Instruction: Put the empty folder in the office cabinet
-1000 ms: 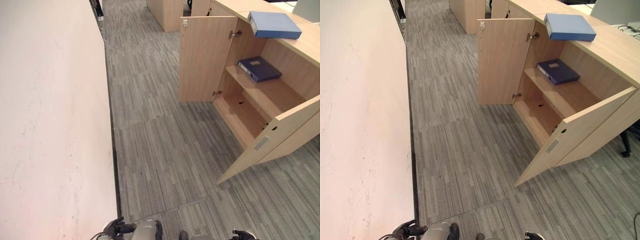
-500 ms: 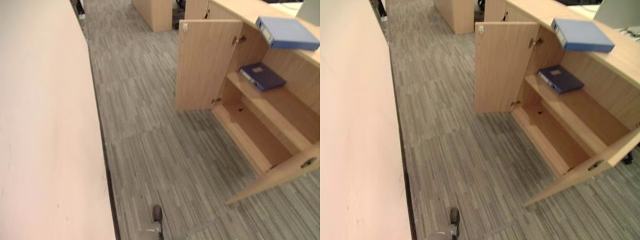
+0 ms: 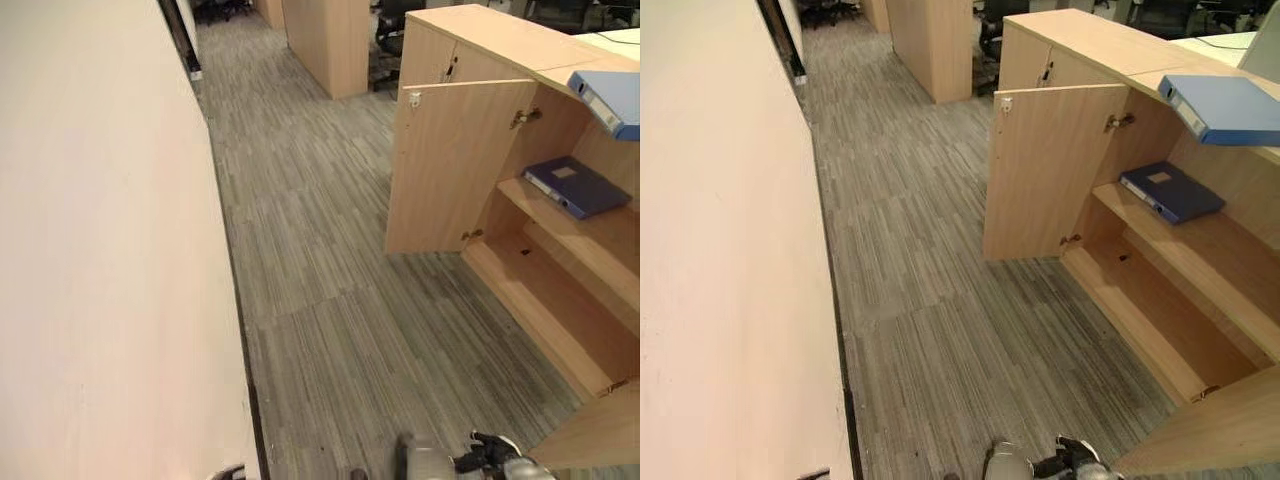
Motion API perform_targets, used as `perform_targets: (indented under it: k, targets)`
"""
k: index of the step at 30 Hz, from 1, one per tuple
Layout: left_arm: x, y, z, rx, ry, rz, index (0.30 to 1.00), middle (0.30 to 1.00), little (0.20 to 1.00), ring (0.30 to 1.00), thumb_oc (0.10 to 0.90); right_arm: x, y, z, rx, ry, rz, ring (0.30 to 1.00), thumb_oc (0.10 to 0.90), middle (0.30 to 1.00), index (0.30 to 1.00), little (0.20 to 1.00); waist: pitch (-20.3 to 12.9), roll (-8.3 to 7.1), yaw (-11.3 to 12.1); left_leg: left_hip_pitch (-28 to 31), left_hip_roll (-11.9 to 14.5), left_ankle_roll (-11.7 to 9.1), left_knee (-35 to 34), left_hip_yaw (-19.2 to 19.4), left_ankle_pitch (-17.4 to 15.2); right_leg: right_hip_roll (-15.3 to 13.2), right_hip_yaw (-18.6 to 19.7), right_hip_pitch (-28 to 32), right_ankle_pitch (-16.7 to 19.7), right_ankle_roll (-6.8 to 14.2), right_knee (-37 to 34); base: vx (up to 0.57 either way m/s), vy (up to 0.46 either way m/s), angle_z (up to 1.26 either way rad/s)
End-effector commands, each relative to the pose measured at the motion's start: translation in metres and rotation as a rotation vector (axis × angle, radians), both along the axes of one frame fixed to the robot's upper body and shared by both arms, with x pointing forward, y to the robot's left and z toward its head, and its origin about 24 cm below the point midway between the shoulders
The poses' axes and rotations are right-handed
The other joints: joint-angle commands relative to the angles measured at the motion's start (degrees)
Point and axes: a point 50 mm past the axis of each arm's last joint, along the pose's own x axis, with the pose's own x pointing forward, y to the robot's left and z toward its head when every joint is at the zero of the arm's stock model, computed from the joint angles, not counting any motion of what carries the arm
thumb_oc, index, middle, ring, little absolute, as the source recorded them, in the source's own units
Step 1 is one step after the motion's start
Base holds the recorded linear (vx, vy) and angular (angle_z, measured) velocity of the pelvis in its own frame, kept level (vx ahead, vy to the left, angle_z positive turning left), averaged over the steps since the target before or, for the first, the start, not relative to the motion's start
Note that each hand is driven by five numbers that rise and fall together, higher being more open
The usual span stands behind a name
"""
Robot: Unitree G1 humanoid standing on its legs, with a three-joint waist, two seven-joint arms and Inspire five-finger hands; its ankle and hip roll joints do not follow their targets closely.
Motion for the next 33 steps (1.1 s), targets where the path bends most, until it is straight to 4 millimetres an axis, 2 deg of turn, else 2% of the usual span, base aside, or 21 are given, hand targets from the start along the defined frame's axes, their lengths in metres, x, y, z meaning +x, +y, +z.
perform_targets:
  k: [1, 3, 6, 7, 8, 10, 11, 13, 15, 17, 19, 21, 22, 23, 24, 25, 26, 27, 28, 30, 33]
  targets:
    - [-0.007, 0.01, 0.002, 0.027, 0.01, 0.005, 0.9, 0.9, 0.9, 0.9, 0.8, 0.028, 0.003, 0.01, 0.055, -0.11, -0.079, 0.9, 0.8, 0.9, 0.9, 0.9, 2.0, 1.49, -0.5, -1.2, 2.9, -3.8, 0.9, 1.8, 0.1, -0.6, -0.9, 6.2, 10.7, 2.3, -8.0, 0.25, -0.087, 0.21]
    - [-0.022, 0.007, -0.001, 0.006, 0.037, 0.078, 0.9, 0.9, 0.9, 0.9, 0.8, 0.01, -0.006, 0.006, 0.06, -0.1, -0.131, 0.9, 0.8, 0.9, 0.9, 0.9, 1.7, 0.85, -2.1, 1.4, 3.0, -4.4, 2.2, 3.1, -2.8, -0.9, -0.4, 4.5, 14.9, 4.5, -16.7, 0.39, -0.142, 0.12]
    - [-0.028, 0.005, -0.002, -0.006, 0.053, 0.11, 0.9, 0.9, 0.9, 0.9, 0.8, -0.007, -0.014, 0.003, 0.048, -0.066, -0.157, 0.9, 0.8, 0.9, 0.9, 0.9, 1.3, 0.7, -2.9, 3.3, 3.2, -4.5, 2.4, 3.8, -4.5, -1.7, -1.3, 4.3, 15.7, 5.0, -17.1, 0.3, -0.102, -0.1]
    - [-0.029, 0.005, -0.002, -0.009, 0.054, 0.13, 0.9, 0.9, 0.9, 0.9, 0.8, -0.02, -0.019, 0.001, 0.041, -0.041, -0.184, 0.9, 0.8, 0.9, 0.9, 0.9, 0.5, 0.85, -3.2, 5.8, 3.8, -4.8, 2.4, 4.0, -6.7, -2.1, -2.3, 4.9, 15.8, 5.5, -17.1, 0.36, -0.131, -0.03]
    - [-0.029, 0.005, -0.002, -0.01, 0.055, 0.129, 0.9, 0.9, 0.9, 0.9, 0.8, -0.02, -0.02, 0.001, 0.04, -0.04, -0.185, 0.9, 0.8, 0.9, 0.9, 0.9, 0.8, 0.69, -3.4, 5.9, 3.6, -4.7, 2.5, 4.1, -6.5, -2.4, -2.6, 5.1, 16.3, 5.2, -17.1, 0.44, -0.142, 0.16]
    - [-0.03, 0.001, -0.003, -0.018, 0.056, 0.146, 0.9, 0.9, 0.9, 0.9, 0.8, -0.036, -0.026, -0.001, 0.028, -0.008, -0.222, 0.9, 0.8, 0.9, 0.9, 0.9, -0.5, 0.76, -3.5, 8.7, 4.2, -5.1, 2.3, 5.6, -9.2, -3.0, -6.2, 7.0, 16.7, 5.1, -17.1, 0.47, -0.213, -0.12]
    - [-0.029, 0.0, -0.003, -0.019, 0.053, 0.153, 0.9, 0.9, 0.9, 0.9, 0.8, -0.039, -0.029, -0.001, 0.02, 0.004, -0.235, 0.9, 0.8, 0.9, 0.9, 0.9, -0.8, 1.65, -3.8, 9.8, 5.8, -5.9, 2.6, 6.3, -10.5, -1.7, -6.6, 7.7, 16.3, 5.3, -17.0, 0.41, -0.215, -0.29]
    - [-0.028, -0.001, -0.003, -0.02, 0.05, 0.159, 0.9, 0.9, 0.9, 0.9, 0.8, -0.041, -0.03, -0.001, 0.017, 0.01, -0.241, 0.9, 0.8, 0.9, 0.9, 0.9, -0.9, 1.84, -3.9, 10.0, 6.7, -6.2, 3.2, 6.7, -10.9, -1.3, -6.5, 8.0, 16.1, 5.1, -16.7, 0.34, -0.205, -0.17]
    - [-0.018, -0.003, -0.003, -0.015, 0.022, 0.156, 0.9, 0.9, 0.9, 0.9, 0.8, -0.052, -0.035, -0.003, -0.009, 0.061, -0.241, 0.9, 0.8, 0.9, 0.9, 0.9, -0.8, 2.7, -5.1, 10.1, 10.4, -8.4, 5.9, 7.8, -8.7, 0.3, -6.0, 6.3, 13.3, 3.3, -11.6, 0.49, -0.349, -0.3]
    - [-0.013, -0.003, -0.002, -0.01, 0.009, 0.153, 0.9, 0.9, 0.9, 0.9, 0.8, -0.054, -0.034, -0.004, -0.012, 0.075, -0.24, 0.9, 0.8, 0.9, 0.9, 0.9, -0.7, 2.83, -5.3, 9.8, 11.6, -9.1, 7.0, 8.0, -7.5, 0.7, -5.8, 5.7, 11.8, 2.6, -9.5, 0.25, -0.191, -0.31]
    - [0.006, 0.002, 0.002, 0.023, -0.041, 0.11, 0.9, 0.9, 0.9, 0.9, 0.8, -0.064, -0.033, -0.006, -0.021, 0.112, -0.254, 0.9, 0.8, 0.9, 0.9, 0.9, -0.7, 2.59, -6.1, 9.1, 14.6, -11.3, 9.6, 9.0, -3.1, 1.8, -5.8, 5.7, 8.9, 1.1, -7.1, 0.31, -0.276, -0.15]
    - [0.027, 0.003, 0.006, 0.049, -0.105, 0.068, 0.9, 0.9, 0.9, 0.9, 0.8, -0.076, -0.03, -0.01, -0.017, 0.148, -0.278, 0.9, 0.8, 0.9, 0.9, 0.9, -0.9, 2.03, -6.6, 8.9, 17.2, -12.1, 12.1, 9.4, 0.3, 3.5, -5.3, 6.0, 6.0, -0.7, -5.1, 0.44, -0.39, 0.11]
    - [0.043, 0.004, 0.01, 0.064, -0.158, 0.05, 0.9, 0.9, 0.9, 0.9, 0.8, -0.08, -0.029, -0.011, -0.014, 0.155, -0.309, 0.9, 0.8, 0.9, 0.9, 0.9, -0.9, 1.45, -6.6, 7.5, 19.0, -12.5, 16.1, 9.2, 4.5, 5.2, -4.3, 6.7, 4.0, -2.1, -4.8, 0.49, -0.448, 0.08]
    - [0.054, 0.003, 0.013, 0.072, -0.193, 0.046, 0.9, 0.9, 0.9, 0.9, 0.8, -0.08, -0.028, -0.011, -0.012, 0.153, -0.32, 0.9, 0.8, 0.9, 0.9, 0.9, -0.9, 0.9, -6.6, 6.4, 19.9, -12.5, 18.9, 9.1, 6.6, 6.2, -3.8, 7.2, 3.1, -2.9, -4.8, 0.34, -0.324, -0.08]
    - [0.054, 0.003, 0.013, 0.072, -0.193, 0.046, 0.9, 0.9, 0.9, 0.9, 0.8, -0.08, -0.028, -0.011, -0.012, 0.152, -0.32, 0.9, 0.8, 0.9, 0.9, 0.9, -0.9, 0.9, -6.6, 6.3, 19.9, -12.6, 19.0, 9.1, 6.6, 6.2, -3.8, 7.2, 3.0, -2.9, -4.8, 0.23, -0.224, -0.22]
    - [0.063, 0.004, 0.017, 0.076, -0.23, 0.06, 0.9, 0.9, 0.9, 0.9, 0.8, -0.079, -0.028, -0.011, -0.011, 0.144, -0.328, 0.9, 0.8, 0.9, 0.9, 0.9, -0.9, 0.41, -6.4, 5.5, 20.4, -12.3, 21.2, 8.7, 8.2, 7.1, -3.0, 7.6, 2.3, -3.6, -4.8, 0.25, -0.247, -0.45]
    - [0.073, 0.005, 0.021, 0.07, -0.286, 0.105, 0.9, 0.9, 0.9, 0.9, 0.8, -0.077, -0.026, -0.011, -0.009, 0.131, -0.346, 0.9, 0.8, 0.9, 0.9, 0.9, -1.1, -0.91, -6.0, 4.2, 20.2, -11.5, 23.8, 8.3, 11.2, 8.2, -1.8, 8.2, 2.1, -5.1, -5.6, 0.25, -0.245, -0.53]
    - [0.073, 0.005, 0.021, 0.07, -0.286, 0.105, 0.9, 0.9, 0.9, 0.9, 0.8, -0.077, -0.026, -0.011, -0.009, 0.131, -0.346, 0.9, 0.8, 0.9, 0.9, 0.9, -1.2, -0.91, -6.0, 4.2, 20.2, -11.5, 23.8, 8.3, 11.2, 8.2, -1.7, 8.2, 2.1, -5.1, -5.6, 0.33, -0.253, -0.69]
    - [0.079, 0.006, 0.025, 0.057, -0.33, 0.18, 0.9, 0.9, 0.9, 0.9, 0.8, -0.073, -0.024, -0.011, 0.002, 0.108, -0.368, 0.9, 0.8, 0.9, 0.9, 0.9, -1.7, -1.58, -5.6, 3.4, 20.5, -11.2, 26.3, 7.3, 13.7, 10.0, 0.2, 9.4, 1.3, -6.0, -6.1, 0.19, -0.107, -0.65]
    - [0.083, 0.006, 0.027, 0.049, -0.358, 0.223, 0.9, 0.9, 0.9, 0.9, 0.8, -0.069, -0.022, -0.011, 0.013, 0.087, -0.38, 0.9, 0.8, 0.9, 0.9, 0.9, -2.1, -2.25, -5.2, 1.9, 20.4, -10.7, 29.6, 6.0, 15.4, 11.3, 2.7, 10.4, 0.3, -7.1, -5.6, 0.28, -0.137, -0.73]
    - [0.09, 0.009, 0.032, 0.047, -0.405, 0.26, 0.9, 0.9, 0.9, 0.9, 0.8, -0.067, -0.022, -0.011, 0.014, 0.077, -0.395, 0.9, 0.8, 0.9, 0.9, 0.9, -2.4, -3.04, -4.7, 0.3, 20.7, -10.1, 32.7, 5.7, 16.0, 12.3, 4.7, 11.5, -0.5, -8.0, -5.4, 0.21, -0.097, -0.81]
